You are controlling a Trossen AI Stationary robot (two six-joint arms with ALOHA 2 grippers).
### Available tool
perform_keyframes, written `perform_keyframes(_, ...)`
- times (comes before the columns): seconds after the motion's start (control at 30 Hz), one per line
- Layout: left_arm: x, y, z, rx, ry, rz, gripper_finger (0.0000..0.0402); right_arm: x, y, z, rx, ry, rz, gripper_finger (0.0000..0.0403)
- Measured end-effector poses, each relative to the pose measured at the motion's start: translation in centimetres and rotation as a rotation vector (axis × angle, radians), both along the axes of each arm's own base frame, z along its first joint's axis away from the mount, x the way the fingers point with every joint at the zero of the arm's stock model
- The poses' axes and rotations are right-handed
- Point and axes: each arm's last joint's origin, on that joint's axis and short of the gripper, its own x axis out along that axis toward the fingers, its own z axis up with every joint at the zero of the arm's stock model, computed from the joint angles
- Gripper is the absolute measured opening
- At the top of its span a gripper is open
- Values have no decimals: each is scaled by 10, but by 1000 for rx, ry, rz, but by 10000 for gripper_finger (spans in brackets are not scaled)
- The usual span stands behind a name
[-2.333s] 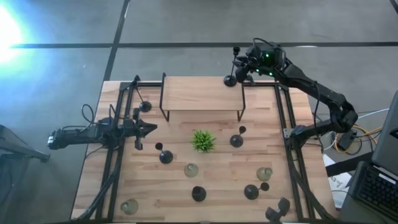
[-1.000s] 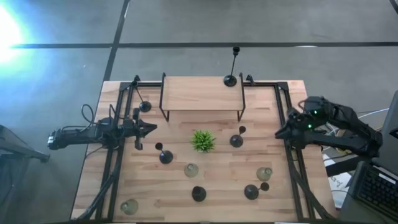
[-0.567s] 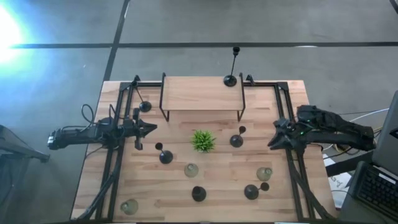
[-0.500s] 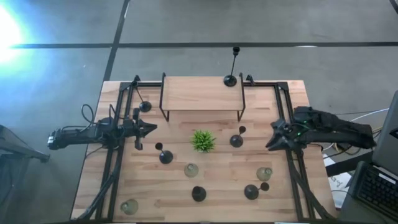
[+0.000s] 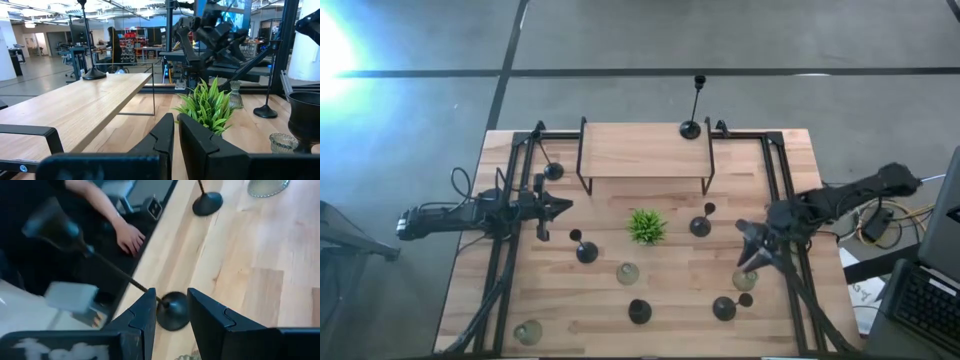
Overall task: Pick & Place candle stick holders
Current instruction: Put the large black candle holder on the shelf
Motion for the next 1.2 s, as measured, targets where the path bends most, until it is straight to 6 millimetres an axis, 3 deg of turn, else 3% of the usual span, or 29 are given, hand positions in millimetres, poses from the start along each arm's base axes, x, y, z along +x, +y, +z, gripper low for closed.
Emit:
perform_keyframes(0.3, 0, 0, 0, 0, 0, 0, 32, 5, 21, -11, -99, 55, 5, 96)
perform_keyframes(0.57, 0, 0, 0, 0, 0, 0, 32, 13, 34, -14, -39, 81, 13, 118)
perform_keyframes(0.87, 0, 0, 0, 0, 1, 0, 32, 8, 45, -15, 22, 140, 28, 148)
perform_keyframes(1.2, 0, 0, 0, 0, 0, 0, 32, 9, 59, -10, 76, 81, 59, 152)
